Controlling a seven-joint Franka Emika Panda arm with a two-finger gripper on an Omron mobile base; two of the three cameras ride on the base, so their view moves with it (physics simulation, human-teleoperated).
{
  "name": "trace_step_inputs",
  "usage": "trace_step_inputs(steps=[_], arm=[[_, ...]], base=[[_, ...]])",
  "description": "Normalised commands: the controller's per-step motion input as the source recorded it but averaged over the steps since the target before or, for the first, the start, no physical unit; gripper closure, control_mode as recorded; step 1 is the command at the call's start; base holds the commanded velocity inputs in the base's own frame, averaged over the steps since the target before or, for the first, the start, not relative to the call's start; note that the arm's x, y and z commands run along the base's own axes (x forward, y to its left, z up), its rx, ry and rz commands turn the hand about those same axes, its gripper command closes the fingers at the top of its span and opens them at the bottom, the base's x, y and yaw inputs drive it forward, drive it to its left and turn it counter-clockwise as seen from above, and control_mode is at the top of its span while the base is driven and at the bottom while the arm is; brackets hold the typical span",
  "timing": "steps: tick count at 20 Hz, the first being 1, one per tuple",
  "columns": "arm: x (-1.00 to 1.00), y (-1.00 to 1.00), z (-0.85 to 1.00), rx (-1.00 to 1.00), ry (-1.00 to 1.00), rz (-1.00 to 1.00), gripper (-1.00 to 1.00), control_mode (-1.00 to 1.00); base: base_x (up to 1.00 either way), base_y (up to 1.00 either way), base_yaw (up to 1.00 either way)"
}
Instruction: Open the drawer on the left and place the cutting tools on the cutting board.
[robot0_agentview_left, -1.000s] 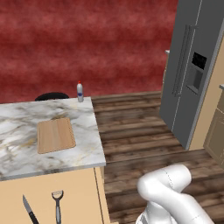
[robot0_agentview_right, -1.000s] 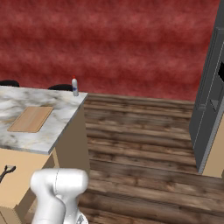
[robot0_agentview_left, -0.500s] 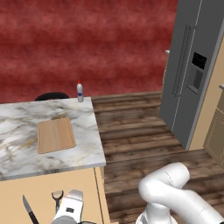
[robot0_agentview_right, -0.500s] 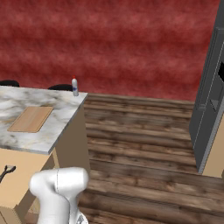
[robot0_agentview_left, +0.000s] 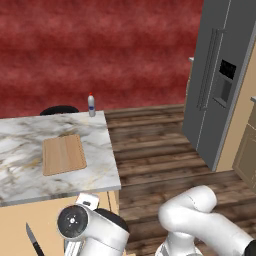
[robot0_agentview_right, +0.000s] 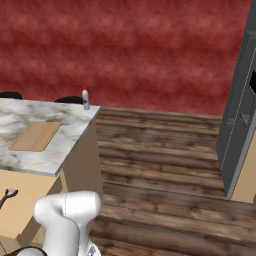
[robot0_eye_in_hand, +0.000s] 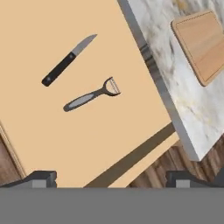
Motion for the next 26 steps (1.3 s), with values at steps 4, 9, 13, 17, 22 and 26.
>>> trace_step_inputs(steps=[4,9,13,17,22,26], arm=[[0.29,0.39,-0.01,0.14,0.20,-0.28,-1.00,-1.00],[0.03,0.52,-0.19,0.11,0.19,-0.23,-1.00,-1.00],[0.00,0.42,-0.31,0.07,0.11,-0.16,-1.00,-1.00],[0.00,0.03,-0.04,0.05,0.03,-0.01,-1.00,-1.00],[0.03,0.00,-0.16,0.01,0.00,0.00,-1.00,-1.00],[0.05,0.00,-0.29,0.07,0.00,-0.04,-1.00,-1.00]], base=[[0.00,0.00,0.00],[0.00,0.00,0.00],[0.00,0.00,0.00],[0.00,0.00,0.00],[0.00,0.00,0.00],[0.00,0.00,0.00]])
